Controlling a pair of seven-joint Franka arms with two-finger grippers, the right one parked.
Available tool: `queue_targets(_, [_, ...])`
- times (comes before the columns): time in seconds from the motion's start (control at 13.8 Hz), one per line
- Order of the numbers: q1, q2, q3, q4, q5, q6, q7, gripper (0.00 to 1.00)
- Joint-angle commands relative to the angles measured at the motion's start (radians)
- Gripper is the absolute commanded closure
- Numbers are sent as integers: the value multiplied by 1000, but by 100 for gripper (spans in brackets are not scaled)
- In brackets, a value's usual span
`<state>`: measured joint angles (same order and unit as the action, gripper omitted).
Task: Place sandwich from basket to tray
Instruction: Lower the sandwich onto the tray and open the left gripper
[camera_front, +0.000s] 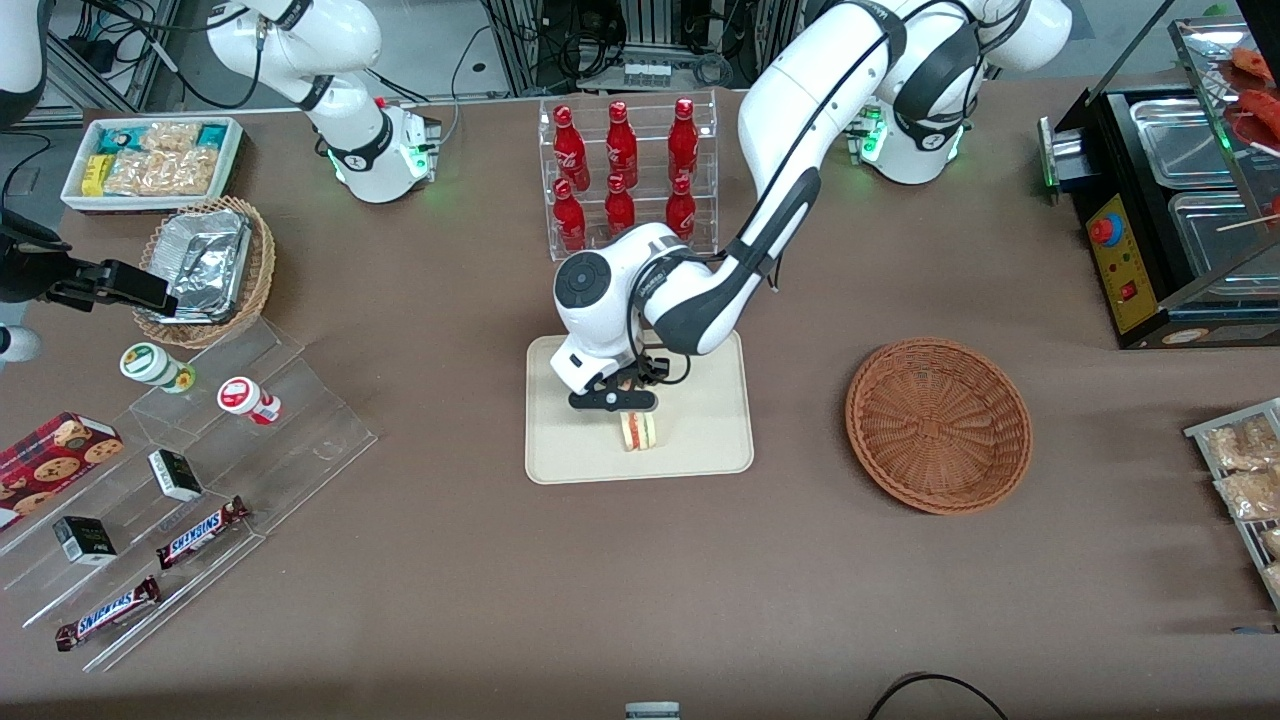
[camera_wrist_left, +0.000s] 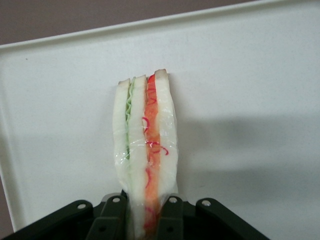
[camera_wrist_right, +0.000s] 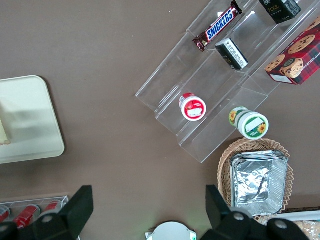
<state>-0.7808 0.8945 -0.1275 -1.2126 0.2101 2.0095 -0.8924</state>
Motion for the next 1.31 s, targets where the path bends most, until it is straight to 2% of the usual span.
queue_targets(0.0, [-21,11,12,16,17,5,10,87])
queue_targets(0.07, [-21,9,12,16,18,8,12,21])
queue_targets(0.15, [-21,6,12,15,18,6,10,0])
queue_targets(0.44, [-11,-28,17,18,12,0,6,0])
queue_targets(0.73, [47,-147,22,7,5,-8,-149,0])
queue_targets(1.02, [113,-369,22,-160,-8,-35,-194,0])
queue_targets(1.24, [211,-549,22,-298,-60,-70,-169,0])
